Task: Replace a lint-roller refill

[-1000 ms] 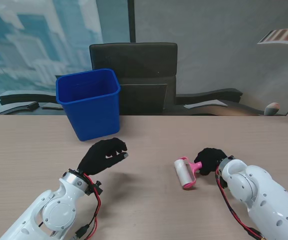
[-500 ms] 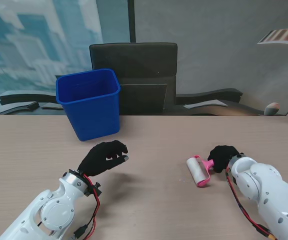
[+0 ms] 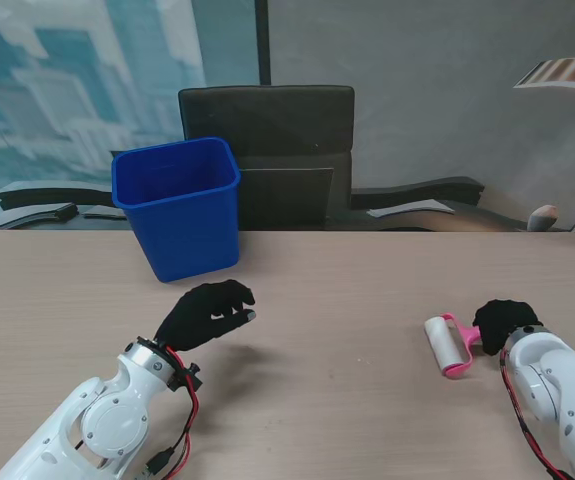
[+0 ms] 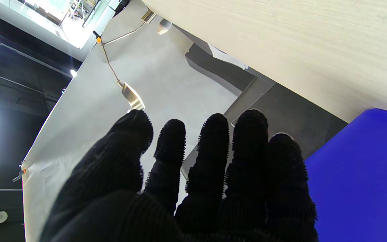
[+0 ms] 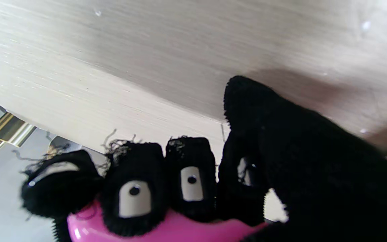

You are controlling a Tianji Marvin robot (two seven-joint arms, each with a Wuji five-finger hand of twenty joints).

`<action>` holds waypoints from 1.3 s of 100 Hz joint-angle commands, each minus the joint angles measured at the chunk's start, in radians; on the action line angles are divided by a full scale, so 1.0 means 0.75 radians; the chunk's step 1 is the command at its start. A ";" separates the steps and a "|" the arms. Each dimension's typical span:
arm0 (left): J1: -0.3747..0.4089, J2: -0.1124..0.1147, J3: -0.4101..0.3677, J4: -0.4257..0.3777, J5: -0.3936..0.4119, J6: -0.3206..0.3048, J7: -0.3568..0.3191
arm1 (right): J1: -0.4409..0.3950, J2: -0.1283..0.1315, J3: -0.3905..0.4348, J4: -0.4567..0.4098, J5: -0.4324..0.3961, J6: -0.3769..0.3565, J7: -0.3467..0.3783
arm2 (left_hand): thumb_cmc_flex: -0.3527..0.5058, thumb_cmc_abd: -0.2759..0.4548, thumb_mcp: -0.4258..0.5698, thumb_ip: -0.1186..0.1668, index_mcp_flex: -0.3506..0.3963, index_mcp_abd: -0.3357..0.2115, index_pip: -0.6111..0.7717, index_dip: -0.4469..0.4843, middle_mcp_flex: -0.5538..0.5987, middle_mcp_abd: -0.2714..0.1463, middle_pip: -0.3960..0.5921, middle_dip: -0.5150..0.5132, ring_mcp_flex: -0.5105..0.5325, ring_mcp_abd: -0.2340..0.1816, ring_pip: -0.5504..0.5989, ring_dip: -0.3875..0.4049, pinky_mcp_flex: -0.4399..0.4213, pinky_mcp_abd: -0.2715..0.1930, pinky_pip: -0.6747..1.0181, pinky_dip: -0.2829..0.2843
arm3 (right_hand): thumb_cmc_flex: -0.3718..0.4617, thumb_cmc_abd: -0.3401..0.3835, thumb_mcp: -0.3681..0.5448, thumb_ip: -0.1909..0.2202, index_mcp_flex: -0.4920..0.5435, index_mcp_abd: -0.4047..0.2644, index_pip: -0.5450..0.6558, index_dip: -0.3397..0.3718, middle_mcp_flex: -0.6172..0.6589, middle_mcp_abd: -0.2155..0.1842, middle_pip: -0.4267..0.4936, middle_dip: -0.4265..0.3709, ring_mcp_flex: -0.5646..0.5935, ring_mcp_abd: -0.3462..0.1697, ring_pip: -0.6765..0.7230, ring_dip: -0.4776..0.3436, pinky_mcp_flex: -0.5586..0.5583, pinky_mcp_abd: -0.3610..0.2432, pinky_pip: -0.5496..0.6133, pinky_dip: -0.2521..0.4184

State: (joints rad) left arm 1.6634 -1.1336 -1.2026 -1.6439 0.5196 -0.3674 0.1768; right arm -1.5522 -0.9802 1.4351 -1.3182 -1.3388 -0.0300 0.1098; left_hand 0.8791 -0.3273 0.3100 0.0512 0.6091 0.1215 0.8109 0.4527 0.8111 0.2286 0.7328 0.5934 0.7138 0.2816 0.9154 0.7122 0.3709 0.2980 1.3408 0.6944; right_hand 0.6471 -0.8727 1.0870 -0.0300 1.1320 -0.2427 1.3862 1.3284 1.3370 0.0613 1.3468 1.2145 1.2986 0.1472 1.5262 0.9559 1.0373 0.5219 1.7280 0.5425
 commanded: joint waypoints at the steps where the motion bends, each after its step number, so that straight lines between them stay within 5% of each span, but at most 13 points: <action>1: 0.000 -0.001 0.002 0.000 -0.003 0.005 -0.021 | -0.025 0.002 -0.016 0.032 -0.008 -0.009 0.016 | -0.009 0.000 -0.015 -0.007 0.023 0.001 -0.022 0.000 0.000 -0.021 -0.011 0.003 0.007 0.016 0.011 -0.008 -0.014 -0.009 0.021 0.000 | 0.058 -0.060 0.019 -0.013 0.078 -0.001 -0.009 0.019 0.063 0.053 0.036 0.016 0.038 -0.623 0.303 0.083 0.029 -0.471 0.129 0.023; 26: -0.007 0.000 0.007 0.011 0.005 -0.005 -0.023 | 0.058 -0.002 -0.134 0.040 0.065 -0.043 0.039 | -0.011 -0.001 -0.014 -0.009 0.030 -0.004 -0.020 0.008 0.006 -0.025 -0.008 0.004 0.012 0.015 0.012 -0.007 -0.013 -0.004 0.021 0.002 | 0.052 -0.055 0.024 -0.009 0.079 -0.005 -0.012 0.025 0.067 0.046 0.035 0.018 0.037 -0.627 0.304 0.082 0.037 -0.474 0.130 0.025; 58: 0.000 0.001 -0.005 0.012 0.020 -0.003 -0.016 | 0.097 -0.015 -0.295 -0.120 0.127 -0.042 0.187 | 0.002 -0.005 -0.010 -0.011 0.033 -0.008 -0.017 0.010 0.012 -0.025 -0.007 0.005 0.017 0.015 0.014 -0.006 -0.008 -0.004 0.022 0.005 | 0.041 -0.041 0.025 -0.004 0.076 -0.006 -0.015 0.031 0.066 0.044 0.033 0.020 0.038 -0.631 0.302 0.081 0.040 -0.473 0.133 0.025; 88: 0.008 -0.001 -0.014 0.011 0.018 -0.004 -0.010 | 0.140 -0.026 -0.440 -0.172 0.187 -0.032 0.157 | 0.005 -0.004 -0.012 -0.012 0.033 -0.007 -0.014 0.008 0.010 -0.025 -0.007 0.005 0.015 0.016 0.014 -0.006 -0.008 -0.001 0.022 0.006 | 0.043 -0.043 0.020 -0.004 0.076 -0.005 -0.016 0.034 0.064 0.043 0.033 0.022 0.038 -0.630 0.302 0.079 0.037 -0.473 0.132 0.025; 130: 0.013 -0.006 -0.017 0.012 0.032 0.008 0.021 | 0.114 -0.021 -0.353 -0.121 0.098 0.028 0.129 | 0.010 -0.003 -0.014 -0.011 0.025 -0.005 -0.011 0.006 -0.002 -0.024 -0.010 0.003 0.008 0.015 0.017 -0.004 -0.010 -0.010 0.023 0.007 | 0.037 -0.041 0.018 -0.009 0.072 -0.004 -0.019 0.038 0.059 0.043 0.030 0.024 0.038 -0.627 0.301 0.073 0.031 -0.475 0.129 0.026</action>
State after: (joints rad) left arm 1.6699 -1.1350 -1.2148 -1.6338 0.5462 -0.3656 0.2112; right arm -1.4408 -1.0075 1.1470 -1.4228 -1.2506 -0.0239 0.1965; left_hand 0.8790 -0.3273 0.3100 0.0512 0.6197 0.1215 0.8091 0.4527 0.8111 0.2287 0.7328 0.5934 0.7138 0.2820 0.9154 0.7123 0.3705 0.2988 1.3408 0.6944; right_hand 0.6647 -0.8746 1.0970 -0.0276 1.1446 -0.2404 1.3715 1.3473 1.3370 0.0613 1.3468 1.2165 1.2981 0.1555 1.5273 0.9508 1.0371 0.5222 1.7365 0.5426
